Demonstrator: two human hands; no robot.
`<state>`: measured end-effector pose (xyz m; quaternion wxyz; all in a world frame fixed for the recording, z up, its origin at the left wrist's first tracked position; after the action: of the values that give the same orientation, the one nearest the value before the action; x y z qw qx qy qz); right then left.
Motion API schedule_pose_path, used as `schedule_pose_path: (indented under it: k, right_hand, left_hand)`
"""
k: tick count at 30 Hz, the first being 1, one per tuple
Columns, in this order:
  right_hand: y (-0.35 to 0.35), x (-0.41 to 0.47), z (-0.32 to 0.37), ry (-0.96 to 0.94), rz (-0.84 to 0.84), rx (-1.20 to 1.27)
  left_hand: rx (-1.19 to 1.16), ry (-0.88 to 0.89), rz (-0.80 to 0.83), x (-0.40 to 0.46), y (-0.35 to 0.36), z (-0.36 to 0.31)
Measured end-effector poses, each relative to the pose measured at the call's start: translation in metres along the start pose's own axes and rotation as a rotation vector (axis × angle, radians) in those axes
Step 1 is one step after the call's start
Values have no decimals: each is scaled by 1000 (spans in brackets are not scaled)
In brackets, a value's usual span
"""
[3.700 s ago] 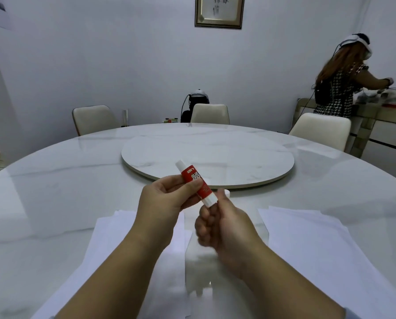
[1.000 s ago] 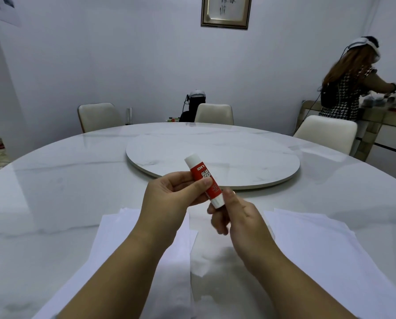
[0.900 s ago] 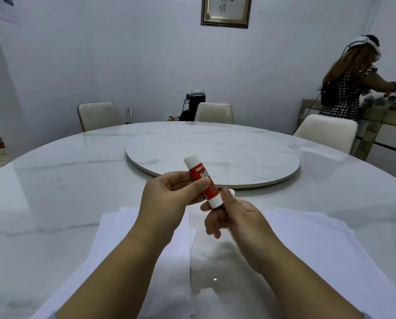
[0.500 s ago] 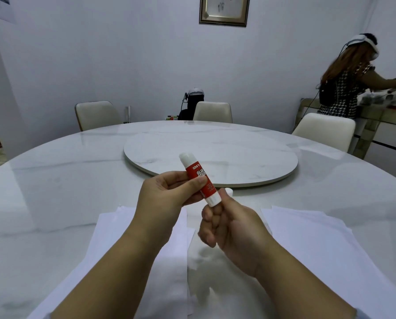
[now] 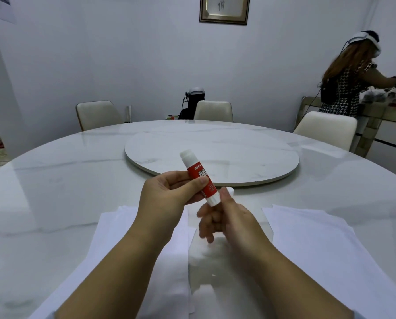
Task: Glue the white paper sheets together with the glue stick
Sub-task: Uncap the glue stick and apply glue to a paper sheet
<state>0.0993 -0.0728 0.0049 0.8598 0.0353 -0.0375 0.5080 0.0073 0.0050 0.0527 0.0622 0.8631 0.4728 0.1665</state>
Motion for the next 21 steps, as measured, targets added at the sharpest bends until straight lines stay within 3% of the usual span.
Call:
schedule_pose_path:
  k: [3, 5, 9, 13, 15, 18, 21]
  right_hand:
    - [-8, -2, 14, -156, -88, -136]
    - [-11, 0, 13, -155, -118, -129]
    - [-18, 6, 2, -38, -188, 390]
    - [-52, 16, -6, 9, -349, 724]
    - [-72, 19, -10, 25, -425, 825]
    - [-90, 20, -15, 33, -481, 843]
    - [-88, 21, -13, 26, -442, 837]
  left_hand:
    - [13, 6, -21, 2, -4, 2]
    - [4, 10, -12, 2, -2, 4]
    - [119, 41, 17, 1, 5, 4]
    - [574, 84, 12, 17, -11, -3]
    - [857, -34, 37, 28, -31, 2]
    - [1405, -265, 221, 27, -60, 25]
    - [1513, -331, 367, 13, -68, 48]
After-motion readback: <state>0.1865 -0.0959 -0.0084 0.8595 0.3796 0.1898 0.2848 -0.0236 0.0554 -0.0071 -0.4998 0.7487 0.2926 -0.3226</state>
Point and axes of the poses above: each hand's wrist, its own x-axis towards the middle knuckle, its own y-axis out of the palm, z = x × y, the point moved 10 cm from there along x, towards the middle knuckle, and after that the axes turned 1 degree about -z, right-handed, at the moved point
